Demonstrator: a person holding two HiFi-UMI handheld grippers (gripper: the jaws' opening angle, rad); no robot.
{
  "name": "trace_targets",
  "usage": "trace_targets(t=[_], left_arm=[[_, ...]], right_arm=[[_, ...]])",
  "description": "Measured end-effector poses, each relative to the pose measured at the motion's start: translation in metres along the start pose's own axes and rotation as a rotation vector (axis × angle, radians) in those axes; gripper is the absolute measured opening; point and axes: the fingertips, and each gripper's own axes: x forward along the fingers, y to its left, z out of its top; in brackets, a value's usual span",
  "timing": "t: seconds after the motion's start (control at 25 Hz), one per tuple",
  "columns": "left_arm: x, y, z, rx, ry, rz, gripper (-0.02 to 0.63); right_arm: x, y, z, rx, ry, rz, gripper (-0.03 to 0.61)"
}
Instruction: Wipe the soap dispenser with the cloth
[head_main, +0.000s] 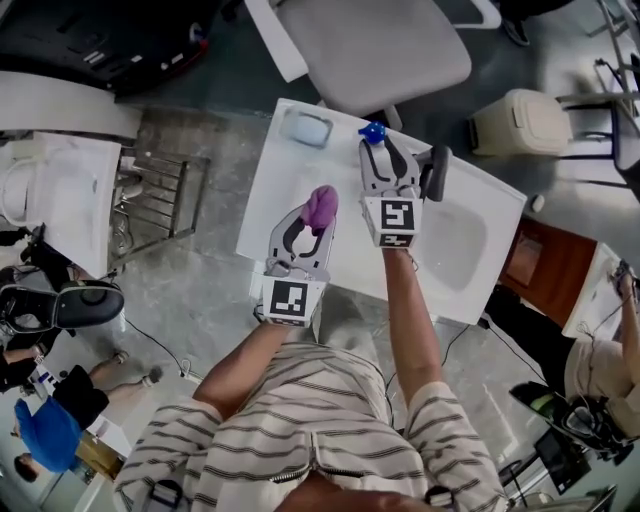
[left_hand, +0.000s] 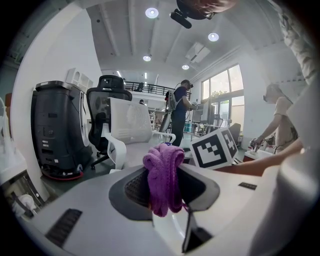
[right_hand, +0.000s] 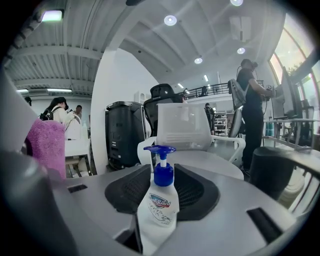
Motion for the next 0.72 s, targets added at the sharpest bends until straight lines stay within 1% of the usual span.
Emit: trace_targets(t=[0.12,0.28,0.32,0.44,0.72], left_arm=[[0.0000,-0.0002,-0.0012,0.001,0.003,0.001,0.132],[0.0019,-0.0042,-0.0026,0.012,0.008,-0.011,0.132],[0.0017,-0.0045,-0.0025,0.014,0.009,-0.012,0.132],[-0.0001,-0.0046,-0.0037,0.013,0.014,-0.011,0.132],[-0.0033,-0.0030,-0.0059,0.001,0.018,-0.006,0.132]], right_arm=[[0.0006,-0.0023,-0.0005,-0.019,0.001,-0.014,0.130],[0.0014,-0.0050,-0.0008,-0.041,0.010,-0.027,0.134],[0.0021,-0.0054,-0.0008,-0.042,0.013,-0.032,0.143],[0.0035,-0.0005,-0.0017,-0.058,0.027,-0.031,0.135],[0.0097,-0.0011,-0.0038,-0.047,0.050,-0.056,0.130]])
